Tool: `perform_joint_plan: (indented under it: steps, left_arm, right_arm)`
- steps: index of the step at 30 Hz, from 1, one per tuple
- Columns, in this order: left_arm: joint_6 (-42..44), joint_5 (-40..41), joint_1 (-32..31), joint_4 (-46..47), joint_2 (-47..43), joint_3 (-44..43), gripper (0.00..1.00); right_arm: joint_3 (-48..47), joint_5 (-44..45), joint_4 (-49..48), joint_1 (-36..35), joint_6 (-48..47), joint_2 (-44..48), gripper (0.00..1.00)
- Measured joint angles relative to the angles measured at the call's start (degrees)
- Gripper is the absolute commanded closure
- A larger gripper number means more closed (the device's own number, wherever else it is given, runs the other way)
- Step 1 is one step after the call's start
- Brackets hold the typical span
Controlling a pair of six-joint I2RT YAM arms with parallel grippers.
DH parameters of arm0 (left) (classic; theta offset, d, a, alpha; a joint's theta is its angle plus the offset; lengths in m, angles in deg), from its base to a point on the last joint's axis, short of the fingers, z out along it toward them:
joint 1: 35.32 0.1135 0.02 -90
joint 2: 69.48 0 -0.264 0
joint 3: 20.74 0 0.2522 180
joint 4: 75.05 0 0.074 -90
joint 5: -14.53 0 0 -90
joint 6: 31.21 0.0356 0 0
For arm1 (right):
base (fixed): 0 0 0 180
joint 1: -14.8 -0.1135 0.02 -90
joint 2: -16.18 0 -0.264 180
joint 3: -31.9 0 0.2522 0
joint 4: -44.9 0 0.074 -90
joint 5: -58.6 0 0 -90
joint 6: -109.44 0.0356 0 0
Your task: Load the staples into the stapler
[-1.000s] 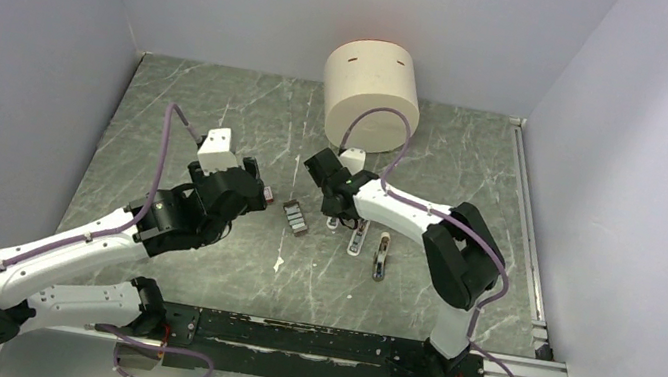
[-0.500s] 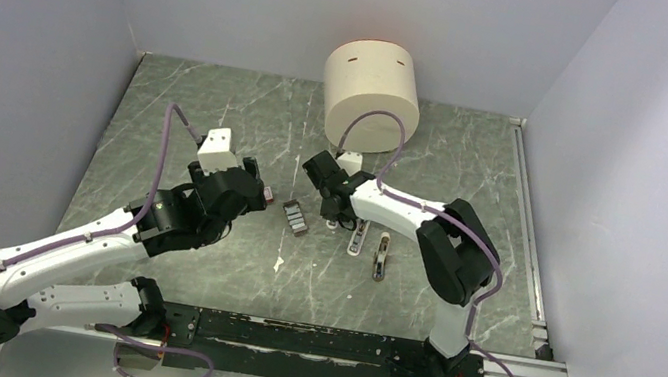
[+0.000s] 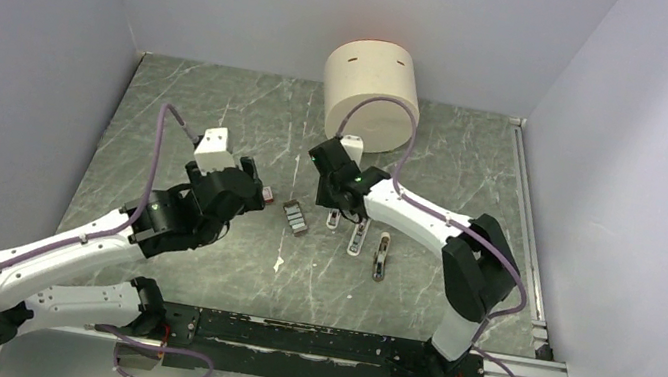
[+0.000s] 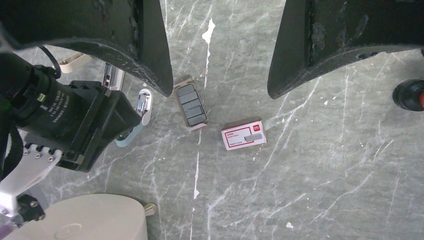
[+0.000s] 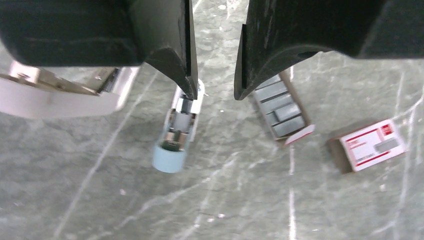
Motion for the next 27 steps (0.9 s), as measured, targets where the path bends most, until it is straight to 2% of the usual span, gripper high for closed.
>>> perform_joint_plan:
  steps: [7,12,15,19,27]
  left_arm:
    - [0.0,0.4,0.0,-1.0,-2.2,-1.1,0.26]
    - [0.0,1.1,0.0,-1.1,-3.9,-1.5,0.26]
    - [0.0,1.2,0.0,-1.5,-4.0,-1.5,0.26]
    - [0.0,1.2,0.0,-1.8,-3.9,-1.5,0.25]
    - [0.0,1.2,0.0,-1.8,-3.3,-1.5,0.25]
  right_arm:
    - [-0.4,-8.2,-5.0,-3.0,-6.4,-0.3,0.52]
    - [-5.6,-10.9,-6.1,-6.0,-10.1,-5.3,0.49]
    - [-8.3,-10.9,-5.9,-6.7,-11.3,-8.8,0.51]
    - [-9.7,-10.3,-4.6,-6.9,-12.2,-12.0,0.62]
    - [-10.9,-8.8,-2.5,-6.9,-12.5,-14.5,0.59]
